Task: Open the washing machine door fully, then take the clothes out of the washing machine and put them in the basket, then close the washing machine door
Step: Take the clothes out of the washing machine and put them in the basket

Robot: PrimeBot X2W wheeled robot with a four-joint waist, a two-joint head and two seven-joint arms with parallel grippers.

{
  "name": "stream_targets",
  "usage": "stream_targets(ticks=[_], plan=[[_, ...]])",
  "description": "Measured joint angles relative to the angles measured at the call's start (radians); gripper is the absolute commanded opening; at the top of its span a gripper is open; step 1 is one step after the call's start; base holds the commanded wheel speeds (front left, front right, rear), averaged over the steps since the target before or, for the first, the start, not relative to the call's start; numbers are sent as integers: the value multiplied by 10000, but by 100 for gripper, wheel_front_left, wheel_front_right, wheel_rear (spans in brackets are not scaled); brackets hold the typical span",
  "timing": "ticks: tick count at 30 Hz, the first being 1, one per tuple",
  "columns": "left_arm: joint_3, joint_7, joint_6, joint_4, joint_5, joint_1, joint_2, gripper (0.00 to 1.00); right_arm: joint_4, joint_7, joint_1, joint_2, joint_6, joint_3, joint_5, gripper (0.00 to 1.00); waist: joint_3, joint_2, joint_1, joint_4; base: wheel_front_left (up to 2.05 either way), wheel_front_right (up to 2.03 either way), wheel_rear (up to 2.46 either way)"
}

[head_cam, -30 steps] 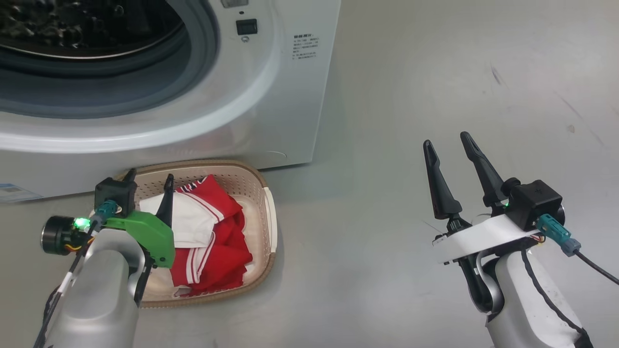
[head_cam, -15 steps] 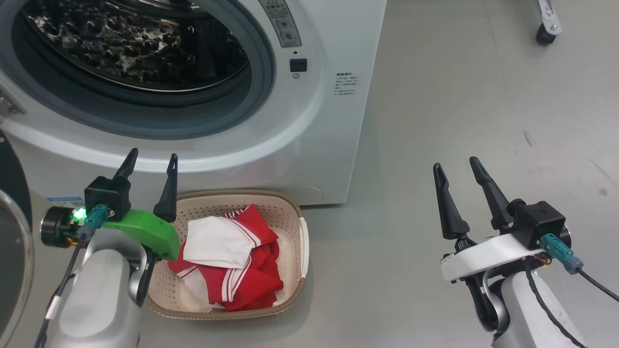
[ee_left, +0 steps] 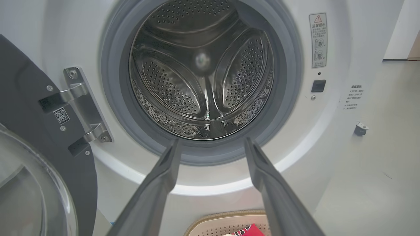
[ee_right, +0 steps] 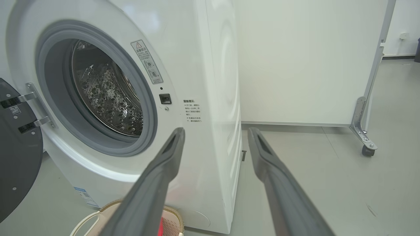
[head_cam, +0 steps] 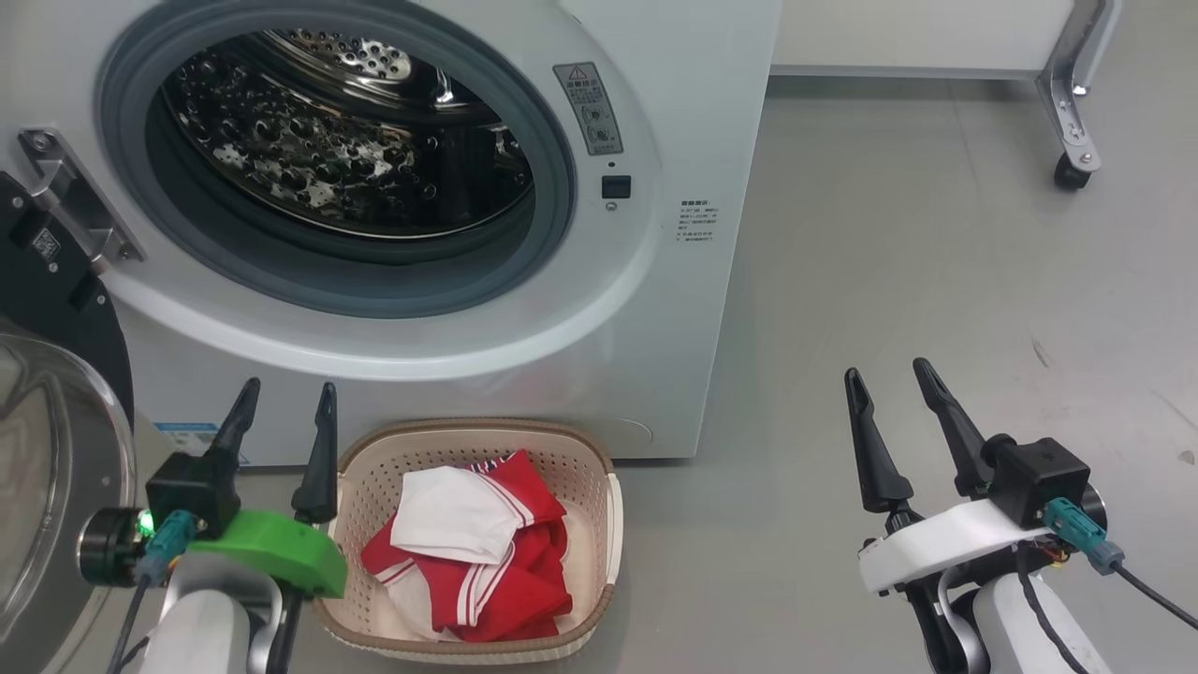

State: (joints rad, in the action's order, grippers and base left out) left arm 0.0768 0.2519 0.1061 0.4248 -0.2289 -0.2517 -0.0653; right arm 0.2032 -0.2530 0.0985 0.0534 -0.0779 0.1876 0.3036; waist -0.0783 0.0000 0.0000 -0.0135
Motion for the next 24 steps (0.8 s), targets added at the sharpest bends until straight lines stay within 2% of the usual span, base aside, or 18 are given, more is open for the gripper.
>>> stream_targets(ticks=[11,24], plan=[[-117,2,-173,-1080,2,1152,113,100,-71,0,-365,-35,2,0,0,100,317,0,0,-79,0,0,0],[-96,2,-217,-1699,4,1887,127,100,-184,0,-493,-42,2,-13,0,100,335,0,0,-205,0,0,0]])
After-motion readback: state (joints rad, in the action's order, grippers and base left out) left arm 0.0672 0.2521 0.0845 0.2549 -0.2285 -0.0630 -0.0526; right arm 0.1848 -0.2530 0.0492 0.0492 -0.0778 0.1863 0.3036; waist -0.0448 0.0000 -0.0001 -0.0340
